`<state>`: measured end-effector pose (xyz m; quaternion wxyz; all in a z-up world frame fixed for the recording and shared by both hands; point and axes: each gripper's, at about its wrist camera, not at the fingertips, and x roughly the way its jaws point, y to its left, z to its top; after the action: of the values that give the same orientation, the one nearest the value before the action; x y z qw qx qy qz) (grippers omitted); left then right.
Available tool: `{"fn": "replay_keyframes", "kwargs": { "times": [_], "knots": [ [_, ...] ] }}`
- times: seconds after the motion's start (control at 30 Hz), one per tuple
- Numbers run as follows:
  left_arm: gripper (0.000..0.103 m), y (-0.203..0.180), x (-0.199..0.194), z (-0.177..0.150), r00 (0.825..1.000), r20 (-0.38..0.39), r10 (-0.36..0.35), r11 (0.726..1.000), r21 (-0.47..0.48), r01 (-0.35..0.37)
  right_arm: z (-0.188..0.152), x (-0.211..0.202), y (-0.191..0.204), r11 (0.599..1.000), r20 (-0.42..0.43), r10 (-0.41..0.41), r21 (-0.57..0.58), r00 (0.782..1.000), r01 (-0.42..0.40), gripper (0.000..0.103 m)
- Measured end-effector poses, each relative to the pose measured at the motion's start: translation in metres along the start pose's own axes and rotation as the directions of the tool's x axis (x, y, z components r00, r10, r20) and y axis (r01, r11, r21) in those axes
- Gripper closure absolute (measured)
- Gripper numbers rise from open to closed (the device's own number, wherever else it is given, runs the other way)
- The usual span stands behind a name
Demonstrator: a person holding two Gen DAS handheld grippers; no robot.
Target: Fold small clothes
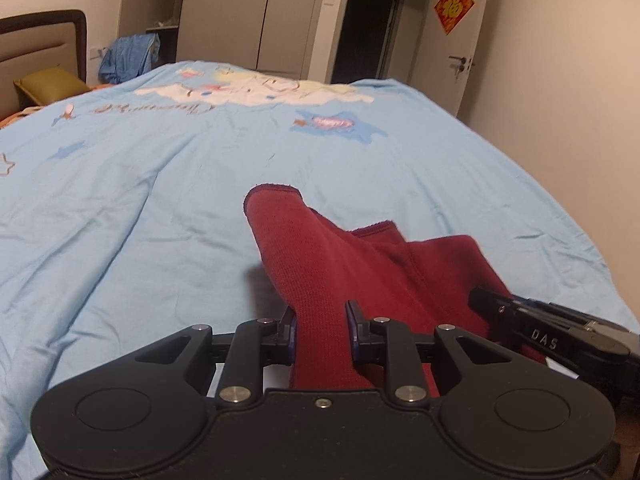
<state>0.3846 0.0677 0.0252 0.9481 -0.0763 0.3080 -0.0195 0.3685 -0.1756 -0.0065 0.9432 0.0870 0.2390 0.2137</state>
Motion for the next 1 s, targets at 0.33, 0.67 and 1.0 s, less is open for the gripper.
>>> {"fn": "replay_keyframes", "kwargs": {
  "times": [0.33, 0.67, 1.0],
  "knots": [
    [0.070, 0.004, 0.017, -0.024, 0.997, -0.046, 0.066, 0.998, -0.001, -0.066, -0.016, 0.005, -0.017, 0.997, -0.049, -0.074, -0.020, 0.996, 0.073, 0.067],
    [0.032, -0.003, 0.006, -0.024, 0.996, -0.046, 0.082, 0.997, -0.001, -0.082, -0.014, -0.020, -0.013, 0.993, -0.016, -0.112, -0.045, 0.994, 0.112, 0.048],
    [0.003, -0.012, -0.041, -0.024, 0.993, 0.058, 0.102, 0.995, -0.020, -0.101, -0.009, -0.082, 0.004, 0.988, 0.110, -0.113, -0.090, 0.988, 0.123, 0.009]
  ]
}}
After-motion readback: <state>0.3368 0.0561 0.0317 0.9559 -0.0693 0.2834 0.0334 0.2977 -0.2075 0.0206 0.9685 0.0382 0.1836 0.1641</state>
